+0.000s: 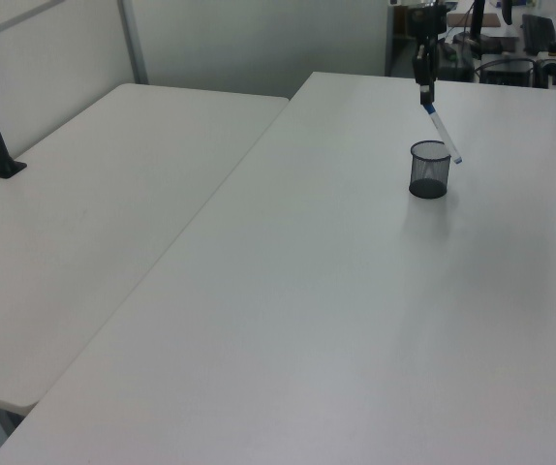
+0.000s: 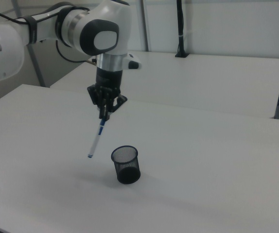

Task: Remove the marker
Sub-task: 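Carry the marker beside the cup and lower it to the table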

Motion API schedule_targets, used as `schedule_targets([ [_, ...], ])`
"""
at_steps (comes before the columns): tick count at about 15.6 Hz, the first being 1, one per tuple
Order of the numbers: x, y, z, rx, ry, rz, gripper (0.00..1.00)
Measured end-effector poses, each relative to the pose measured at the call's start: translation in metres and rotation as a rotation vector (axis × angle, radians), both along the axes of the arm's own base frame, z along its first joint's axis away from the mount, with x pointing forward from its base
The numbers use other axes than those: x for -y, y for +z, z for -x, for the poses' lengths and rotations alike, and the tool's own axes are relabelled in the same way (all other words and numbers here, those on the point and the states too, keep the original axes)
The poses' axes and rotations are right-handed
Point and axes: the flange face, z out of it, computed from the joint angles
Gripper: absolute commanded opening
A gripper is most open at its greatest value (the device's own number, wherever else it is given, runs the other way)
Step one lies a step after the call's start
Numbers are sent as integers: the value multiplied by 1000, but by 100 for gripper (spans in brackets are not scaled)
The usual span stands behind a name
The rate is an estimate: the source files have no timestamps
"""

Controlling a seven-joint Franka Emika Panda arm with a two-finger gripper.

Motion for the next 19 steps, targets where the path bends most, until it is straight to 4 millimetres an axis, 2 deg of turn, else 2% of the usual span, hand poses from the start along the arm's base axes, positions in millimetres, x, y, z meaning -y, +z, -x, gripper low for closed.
schedule_targets([
  [5,-78,-22,-3,-102,137,-14,10],
  [10,-139,-67,-9,-191,261,47,10],
  [16,-178,-117,-12,-275,343,116,10],
  [19,-189,-143,-13,-315,344,144,12],
])
